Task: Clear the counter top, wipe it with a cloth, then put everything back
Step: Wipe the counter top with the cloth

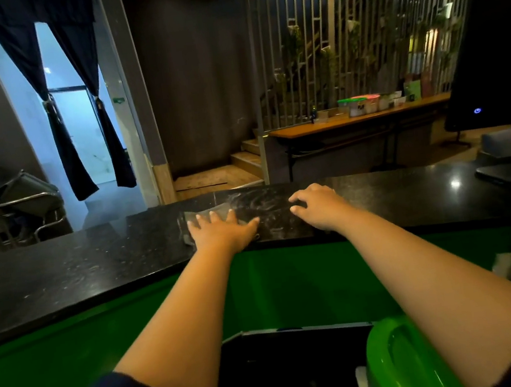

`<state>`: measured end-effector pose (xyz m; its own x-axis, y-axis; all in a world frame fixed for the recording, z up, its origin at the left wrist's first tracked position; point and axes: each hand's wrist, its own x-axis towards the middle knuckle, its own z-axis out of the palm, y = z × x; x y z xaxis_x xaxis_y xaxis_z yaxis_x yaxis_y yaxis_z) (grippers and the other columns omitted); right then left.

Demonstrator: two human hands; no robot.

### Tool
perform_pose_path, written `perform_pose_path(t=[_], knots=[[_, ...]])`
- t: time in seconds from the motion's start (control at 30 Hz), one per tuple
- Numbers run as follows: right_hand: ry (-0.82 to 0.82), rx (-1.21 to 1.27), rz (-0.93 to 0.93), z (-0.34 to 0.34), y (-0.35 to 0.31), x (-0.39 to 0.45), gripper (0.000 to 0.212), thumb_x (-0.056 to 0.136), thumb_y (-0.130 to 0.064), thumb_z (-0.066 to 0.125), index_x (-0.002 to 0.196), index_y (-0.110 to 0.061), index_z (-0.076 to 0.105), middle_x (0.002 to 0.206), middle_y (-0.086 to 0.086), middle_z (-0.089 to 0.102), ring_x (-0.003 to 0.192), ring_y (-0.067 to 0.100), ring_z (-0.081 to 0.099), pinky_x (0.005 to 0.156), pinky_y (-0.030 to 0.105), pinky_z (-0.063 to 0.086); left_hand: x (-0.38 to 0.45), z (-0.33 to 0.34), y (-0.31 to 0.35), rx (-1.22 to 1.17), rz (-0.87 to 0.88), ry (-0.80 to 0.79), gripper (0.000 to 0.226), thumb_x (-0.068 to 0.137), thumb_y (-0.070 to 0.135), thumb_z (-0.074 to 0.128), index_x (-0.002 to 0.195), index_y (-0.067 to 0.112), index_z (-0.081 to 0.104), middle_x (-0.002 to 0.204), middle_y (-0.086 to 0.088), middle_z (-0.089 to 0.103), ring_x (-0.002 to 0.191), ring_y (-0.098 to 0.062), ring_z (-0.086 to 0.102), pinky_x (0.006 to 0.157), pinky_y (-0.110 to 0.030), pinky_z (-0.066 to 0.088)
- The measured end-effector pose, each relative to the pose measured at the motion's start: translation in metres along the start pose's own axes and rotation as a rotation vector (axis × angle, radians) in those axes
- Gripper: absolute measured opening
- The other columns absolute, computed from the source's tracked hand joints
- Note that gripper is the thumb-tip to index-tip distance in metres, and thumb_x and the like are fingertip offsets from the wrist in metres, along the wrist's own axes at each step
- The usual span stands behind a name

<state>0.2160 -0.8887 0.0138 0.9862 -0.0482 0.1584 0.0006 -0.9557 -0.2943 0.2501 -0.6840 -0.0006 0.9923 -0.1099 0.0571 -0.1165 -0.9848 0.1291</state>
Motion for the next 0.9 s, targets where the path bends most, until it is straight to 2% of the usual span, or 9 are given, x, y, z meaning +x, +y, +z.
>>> perform_pose_path(t=[0.17,0.3,0.47,0.57,0.63,0.77,0.9], knots=[[-0.124,-0.031,0.055,0.008,0.009,0.023,0.049,0.1,-0.045,0.037,0.143,-0.021,0.04,0.144,0.013,0.034,0.134,0.035,0.034,0.109,0.044,0.032,0.025,0.004,-0.014,-0.013,-0.009,-0.079,0.063,0.094,0.061,0.016,0.152,0.038,0.008,0.162,-0.001,0.0,0.148,-0.031,-0.004,0.107,-0.069,-0.006],[-0.01,0.033,0.068,0.018,0.019,0.037,0.045,0.103,-0.04,0.032,0.136,-0.016,0.049,0.133,0.011,0.041,0.125,0.031,0.039,0.103,0.042,0.037,0.064,0.001,-0.031,-0.019,-0.02,-0.099,0.061,0.096,0.058,0.019,0.152,0.037,0.007,0.162,0.001,-0.002,0.148,-0.028,-0.005,0.109,-0.069,-0.004],[0.048,-0.07,0.032,0.029,0.017,0.039,0.044,0.104,-0.035,0.027,0.14,-0.014,0.042,0.137,0.01,0.039,0.126,0.029,0.038,0.106,0.041,0.036,0.13,-0.005,-0.036,-0.024,-0.076,-0.179,0.06,0.097,0.056,0.021,0.152,0.038,0.007,0.161,0.004,-0.003,0.148,-0.029,-0.003,0.11,-0.068,-0.001],[0.062,-0.089,0.029,0.03,0.019,0.041,0.042,0.104,-0.034,0.027,0.139,-0.016,0.041,0.136,0.008,0.039,0.125,0.027,0.038,0.107,0.04,0.036,0.165,-0.009,-0.028,-0.044,-0.082,-0.273,0.064,0.095,0.059,0.021,0.152,0.035,0.005,0.162,-0.001,-0.003,0.147,-0.032,-0.003,0.114,-0.063,0.001],[0.055,-0.091,0.031,0.031,0.019,0.041,0.041,0.104,-0.034,0.027,0.138,-0.016,0.042,0.136,0.008,0.039,0.126,0.027,0.038,0.107,0.04,0.036,0.171,-0.011,-0.013,-0.084,-0.052,-0.295,0.059,0.1,0.053,0.017,0.153,0.031,0.005,0.162,-0.003,-0.001,0.148,-0.03,-0.002,0.117,-0.057,0.0],[0.065,-0.094,0.022,0.03,0.02,0.041,0.041,0.104,-0.033,0.026,0.137,-0.015,0.042,0.136,0.008,0.038,0.125,0.027,0.037,0.106,0.04,0.036,0.16,-0.01,0.012,-0.114,0.107,-0.287,0.053,0.103,0.046,0.013,0.153,0.029,0.012,0.162,-0.004,0.003,0.148,-0.027,0.001,0.118,-0.052,-0.002],[0.059,-0.086,0.032,0.028,0.018,0.04,0.04,0.105,-0.032,0.026,0.137,-0.015,0.043,0.135,0.008,0.039,0.126,0.027,0.036,0.105,0.04,0.037,0.125,-0.012,0.019,-0.187,0.163,-0.294,0.049,0.103,0.047,0.017,0.15,0.035,0.02,0.161,-0.006,0.009,0.147,-0.028,0.009,0.117,-0.047,0.001]])
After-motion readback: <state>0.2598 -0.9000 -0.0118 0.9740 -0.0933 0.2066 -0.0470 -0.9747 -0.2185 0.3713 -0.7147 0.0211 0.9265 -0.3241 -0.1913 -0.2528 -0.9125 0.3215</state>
